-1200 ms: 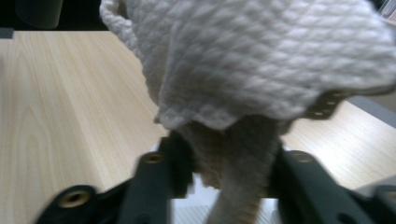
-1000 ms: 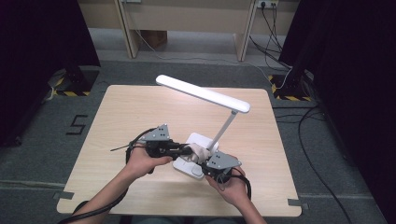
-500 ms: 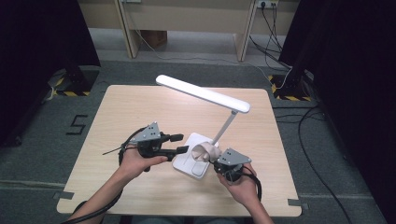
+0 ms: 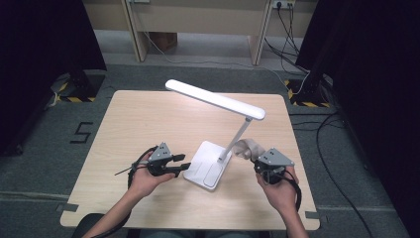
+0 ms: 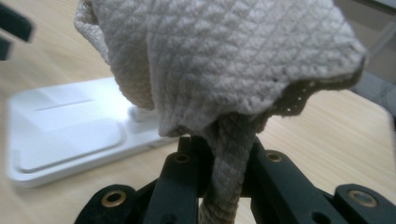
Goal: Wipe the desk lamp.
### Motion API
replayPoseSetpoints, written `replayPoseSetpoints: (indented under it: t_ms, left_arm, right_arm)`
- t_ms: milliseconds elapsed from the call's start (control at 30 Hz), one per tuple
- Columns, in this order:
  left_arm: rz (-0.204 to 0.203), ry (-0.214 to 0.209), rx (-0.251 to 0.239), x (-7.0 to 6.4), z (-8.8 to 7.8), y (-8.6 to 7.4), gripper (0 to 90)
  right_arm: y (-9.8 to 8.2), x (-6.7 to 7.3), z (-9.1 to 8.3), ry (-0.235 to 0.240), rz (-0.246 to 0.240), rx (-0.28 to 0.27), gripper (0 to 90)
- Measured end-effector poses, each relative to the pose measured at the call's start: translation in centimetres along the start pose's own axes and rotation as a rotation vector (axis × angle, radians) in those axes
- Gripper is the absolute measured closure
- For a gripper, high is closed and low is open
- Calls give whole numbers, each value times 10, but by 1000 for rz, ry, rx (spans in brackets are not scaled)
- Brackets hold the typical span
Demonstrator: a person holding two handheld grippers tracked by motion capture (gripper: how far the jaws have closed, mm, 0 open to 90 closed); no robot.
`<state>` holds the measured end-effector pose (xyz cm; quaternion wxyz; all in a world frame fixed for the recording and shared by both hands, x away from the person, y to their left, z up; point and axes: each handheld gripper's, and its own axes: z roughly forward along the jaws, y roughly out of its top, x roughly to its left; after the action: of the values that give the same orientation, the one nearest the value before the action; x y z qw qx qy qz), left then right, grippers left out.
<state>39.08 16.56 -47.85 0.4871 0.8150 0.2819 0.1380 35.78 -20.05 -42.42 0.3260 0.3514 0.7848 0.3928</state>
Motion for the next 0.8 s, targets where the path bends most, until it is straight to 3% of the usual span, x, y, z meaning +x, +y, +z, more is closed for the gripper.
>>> replayPoseSetpoints:
  t_ms: [233, 567, 800]
  left_arm:
    - [-1, 14, 26, 3, 9, -10, 606]
    - [-3, -10, 39, 0, 15, -14, 599]
    - [-8, -22, 43, -1, 17, -14, 600]
  right_arm:
    - [26, -14, -10, -129, -22, 6, 832]
    - [65, -11, -15, -225, -74, 8, 826]
    - [86, -9, -27, -277, -100, -56, 820]
